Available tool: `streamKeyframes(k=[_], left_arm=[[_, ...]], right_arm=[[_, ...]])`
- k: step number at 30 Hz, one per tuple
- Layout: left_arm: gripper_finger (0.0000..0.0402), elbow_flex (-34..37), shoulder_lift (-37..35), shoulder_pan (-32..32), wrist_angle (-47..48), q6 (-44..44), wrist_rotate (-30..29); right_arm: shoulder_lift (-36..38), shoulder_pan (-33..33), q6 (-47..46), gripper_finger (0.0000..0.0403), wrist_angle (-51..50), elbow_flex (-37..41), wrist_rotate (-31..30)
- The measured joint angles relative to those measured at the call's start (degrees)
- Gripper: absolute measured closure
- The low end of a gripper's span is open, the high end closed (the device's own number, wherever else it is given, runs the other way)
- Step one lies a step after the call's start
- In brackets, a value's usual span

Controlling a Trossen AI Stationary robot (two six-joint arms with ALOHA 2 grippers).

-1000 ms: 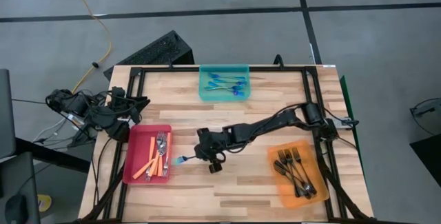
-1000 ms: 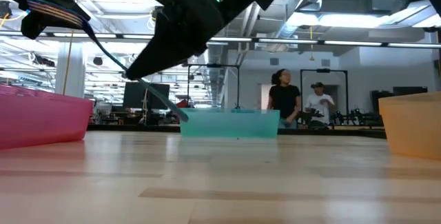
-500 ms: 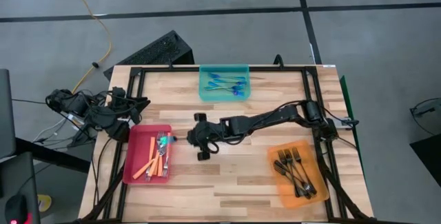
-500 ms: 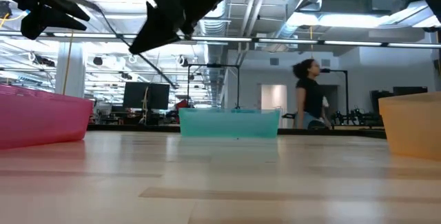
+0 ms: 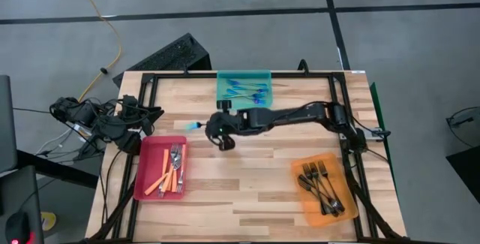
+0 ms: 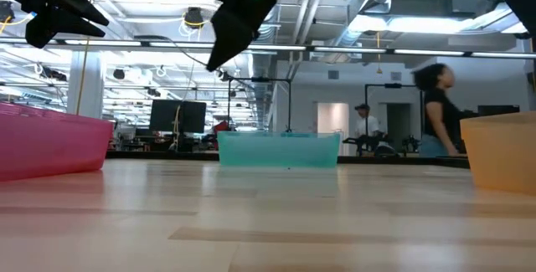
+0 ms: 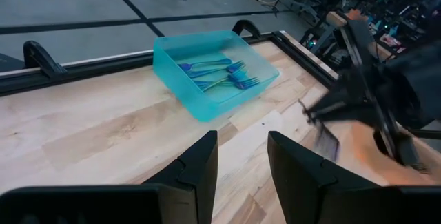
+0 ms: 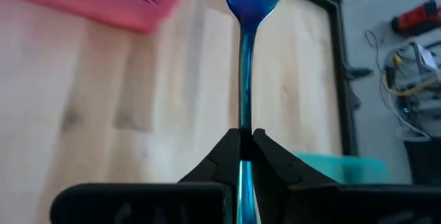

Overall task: Sort silverware by color (type)
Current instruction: Put the blue fork into the blue bin

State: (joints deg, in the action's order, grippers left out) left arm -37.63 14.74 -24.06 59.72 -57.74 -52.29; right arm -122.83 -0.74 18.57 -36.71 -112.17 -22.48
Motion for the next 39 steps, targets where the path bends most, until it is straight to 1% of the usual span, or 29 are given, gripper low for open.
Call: streamKeyframes(k=[3,10,22,26,34,39], left_arm=[[0.0289,0.0,0.0,0.0,0.0,0.0,0.0],[0.0289,0.0,0.0,0.0,1.1,0.0,0.0],[0.0289,0.0,0.0,0.0,1.4,0.0,0.0],[0.0289,0.0,0.0,0.0,1.6,0.0,0.0],[0.0289,0.0,0.0,0.0,3.0,-0.3,-0.2],[0.0289,0.0,0.0,0.0,3.0,-0.3,-0.5]], right_arm=[[0.0,1.8,0.1,0.0353,-4.7,-2.8,0.0],[0.0,6.5,0.3,0.0353,-10.3,-6.9,0.0],[0.0,15.6,1.4,0.0353,-17.0,-7.3,0.3],[0.0,18.4,1.0,0.0353,-18.4,-7.3,2.7],[-0.2,23.4,0.8,0.0353,-19.7,-7.2,9.9],[-0.2,26.2,0.8,0.0353,-19.9,-7.2,17.1]])
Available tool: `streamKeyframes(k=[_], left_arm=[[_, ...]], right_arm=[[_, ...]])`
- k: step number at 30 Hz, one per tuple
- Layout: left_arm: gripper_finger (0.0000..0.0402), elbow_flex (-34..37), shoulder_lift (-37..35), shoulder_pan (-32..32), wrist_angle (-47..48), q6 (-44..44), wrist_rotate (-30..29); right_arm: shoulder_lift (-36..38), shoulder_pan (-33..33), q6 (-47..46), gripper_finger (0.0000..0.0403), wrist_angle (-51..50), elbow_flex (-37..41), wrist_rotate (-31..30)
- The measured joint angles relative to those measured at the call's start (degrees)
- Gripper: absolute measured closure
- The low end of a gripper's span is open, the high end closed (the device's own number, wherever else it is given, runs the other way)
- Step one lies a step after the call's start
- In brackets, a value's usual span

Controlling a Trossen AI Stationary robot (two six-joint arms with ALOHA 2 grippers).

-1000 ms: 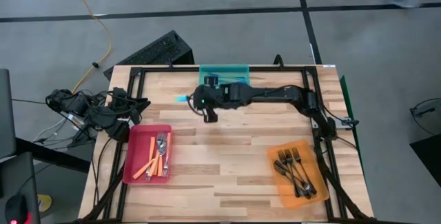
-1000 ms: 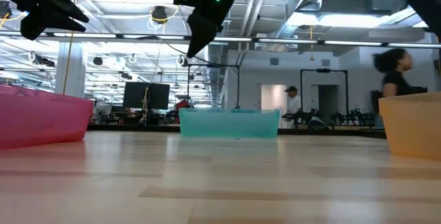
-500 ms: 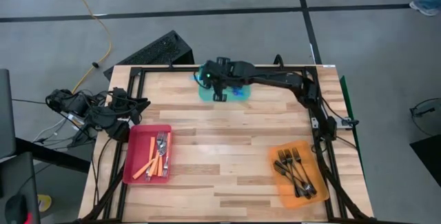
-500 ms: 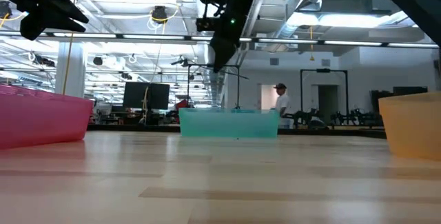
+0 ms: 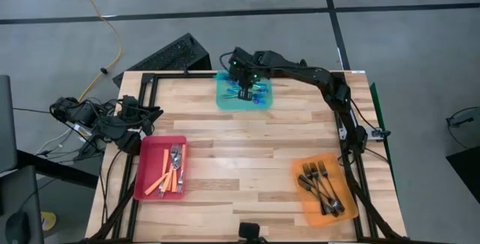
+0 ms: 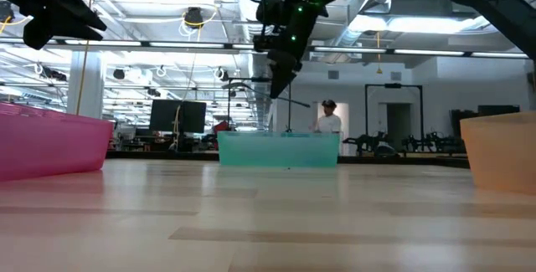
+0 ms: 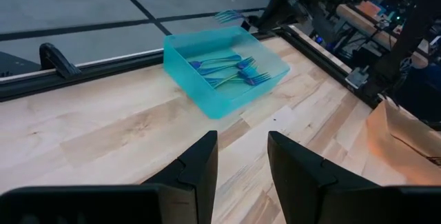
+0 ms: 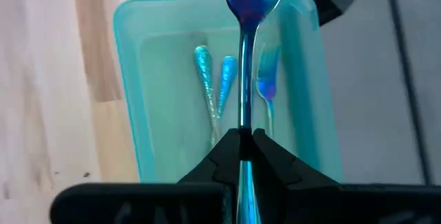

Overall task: Sort silverware by color (type)
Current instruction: Put the blue fork into the blue bin

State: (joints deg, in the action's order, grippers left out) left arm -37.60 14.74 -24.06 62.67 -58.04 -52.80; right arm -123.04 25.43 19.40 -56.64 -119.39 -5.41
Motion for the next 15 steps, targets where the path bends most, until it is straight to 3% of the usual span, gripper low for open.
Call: streamKeyframes(k=[5,15], left_arm=[[0.0289,0.0,0.0,0.0,0.0,0.0,-0.1],[0.0289,0.0,0.0,0.0,0.0,0.3,-0.1]], right_arm=[[0.0,2.3,-0.1,0.0353,0.9,0.9,1.2],[-0.1,4.8,0.0,0.0353,4.8,11.8,1.1]])
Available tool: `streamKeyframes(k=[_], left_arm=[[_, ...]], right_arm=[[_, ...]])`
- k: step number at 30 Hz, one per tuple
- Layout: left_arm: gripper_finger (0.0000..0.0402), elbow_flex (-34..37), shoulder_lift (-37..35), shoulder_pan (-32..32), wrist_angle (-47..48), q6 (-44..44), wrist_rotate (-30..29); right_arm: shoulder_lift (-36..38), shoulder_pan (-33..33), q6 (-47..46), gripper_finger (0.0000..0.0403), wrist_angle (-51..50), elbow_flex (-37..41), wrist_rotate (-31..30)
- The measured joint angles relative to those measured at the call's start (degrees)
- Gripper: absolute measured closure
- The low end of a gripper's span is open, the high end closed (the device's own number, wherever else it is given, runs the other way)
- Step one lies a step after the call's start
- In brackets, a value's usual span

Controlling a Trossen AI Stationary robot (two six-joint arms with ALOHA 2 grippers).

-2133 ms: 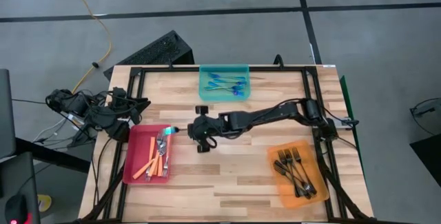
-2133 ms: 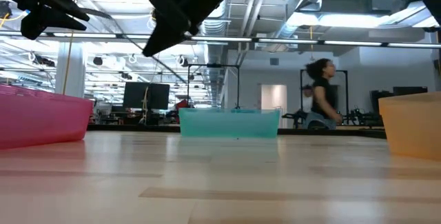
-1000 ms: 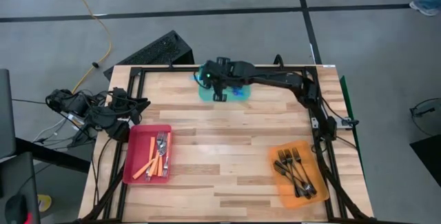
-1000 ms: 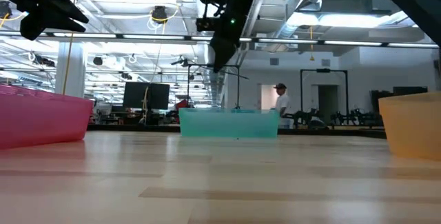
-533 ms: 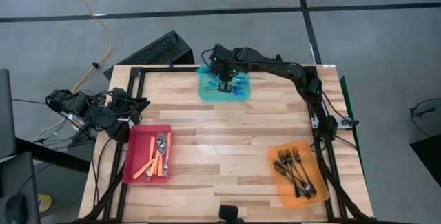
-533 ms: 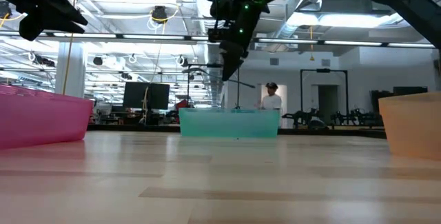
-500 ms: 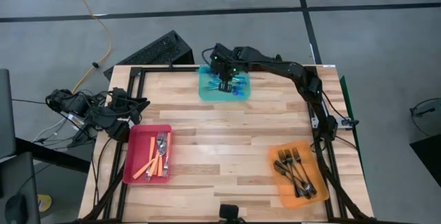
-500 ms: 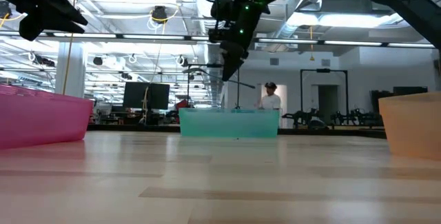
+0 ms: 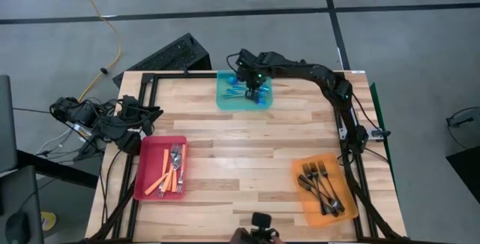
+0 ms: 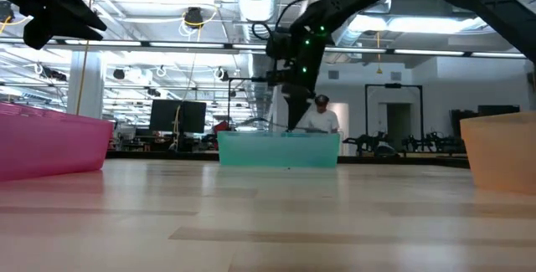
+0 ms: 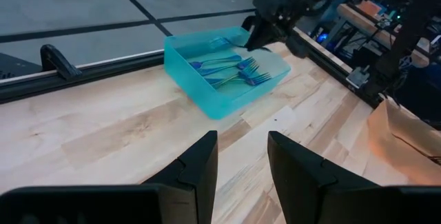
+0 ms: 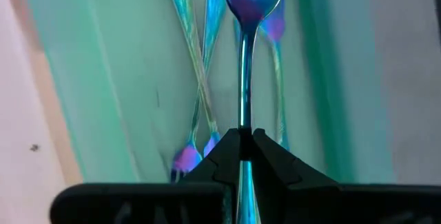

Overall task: Sort silverware by color (type)
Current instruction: Put the blue fork into the blue bin

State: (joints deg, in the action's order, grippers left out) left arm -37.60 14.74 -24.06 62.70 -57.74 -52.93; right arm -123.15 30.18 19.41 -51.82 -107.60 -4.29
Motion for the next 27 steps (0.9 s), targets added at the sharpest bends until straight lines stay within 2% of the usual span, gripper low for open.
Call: streamKeyframes(k=[10,21,27], left_arm=[[0.0289,0.0,0.0,0.0,0.7,0.0,-0.4],[0.0289,0.0,0.0,0.0,1.2,0.1,-2.9],[0.0289,0.0,0.0,0.0,1.3,0.1,-3.0]], right_arm=[[0.1,-0.9,0.0,0.0353,13.1,8.2,-0.1],[0.1,-0.8,-1.3,0.0353,15.2,8.6,0.0],[-1.2,-0.5,-1.4,0.0353,16.2,8.7,4.5]])
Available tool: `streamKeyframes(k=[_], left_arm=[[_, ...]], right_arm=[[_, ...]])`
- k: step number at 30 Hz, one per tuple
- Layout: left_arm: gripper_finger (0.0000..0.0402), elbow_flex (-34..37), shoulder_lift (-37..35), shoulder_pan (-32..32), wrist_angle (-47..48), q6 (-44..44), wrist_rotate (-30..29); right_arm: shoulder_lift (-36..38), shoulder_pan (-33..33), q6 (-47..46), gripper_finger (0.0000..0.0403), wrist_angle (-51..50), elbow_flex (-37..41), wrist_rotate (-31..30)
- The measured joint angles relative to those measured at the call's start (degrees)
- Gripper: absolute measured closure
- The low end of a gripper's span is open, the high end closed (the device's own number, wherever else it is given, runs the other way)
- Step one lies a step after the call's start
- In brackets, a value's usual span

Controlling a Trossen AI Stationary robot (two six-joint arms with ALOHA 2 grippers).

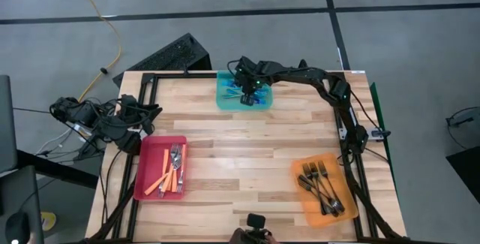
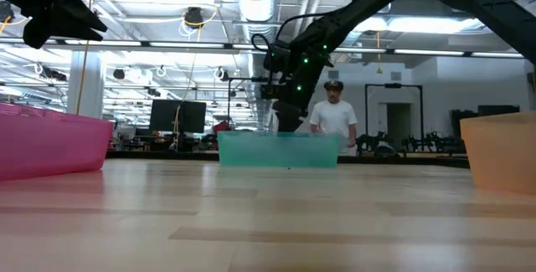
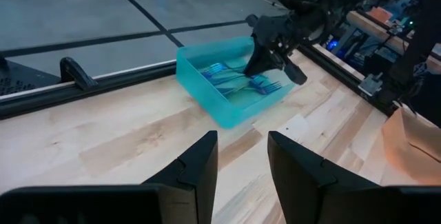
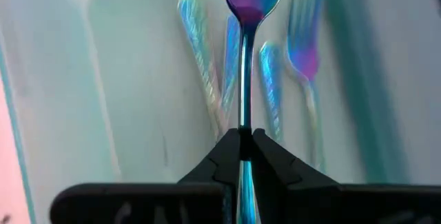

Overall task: Sort silverware by color (type)
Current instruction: Put the blue fork into the blue bin, then return to Home Position

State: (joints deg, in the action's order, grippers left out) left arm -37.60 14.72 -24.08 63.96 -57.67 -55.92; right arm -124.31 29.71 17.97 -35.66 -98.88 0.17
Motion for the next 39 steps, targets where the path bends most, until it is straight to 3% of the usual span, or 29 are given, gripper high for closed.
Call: streamKeyframes(k=[19,28,33,39], left_arm=[[0.0289,0.0,0.0,0.0,0.0,-0.3,0.1],[0.0289,0.0,0.0,0.0,0.0,-0.4,-0.4],[0.0289,0.0,0.0,0.0,0.0,-0.4,-0.4],[0.0289,0.0,0.0,0.0,-0.7,-1.0,-1.1]], right_arm=[[-2.9,0.5,-2.3,0.0335,-0.5,-0.1,2.9],[-2.9,0.4,-1.7,0.0276,-0.6,-0.2,2.9],[0.1,0.1,-1.6,0.0250,-1.0,-0.4,2.9],[4.9,-0.9,-2.7,0.0247,-7.7,-4.6,3.0]])
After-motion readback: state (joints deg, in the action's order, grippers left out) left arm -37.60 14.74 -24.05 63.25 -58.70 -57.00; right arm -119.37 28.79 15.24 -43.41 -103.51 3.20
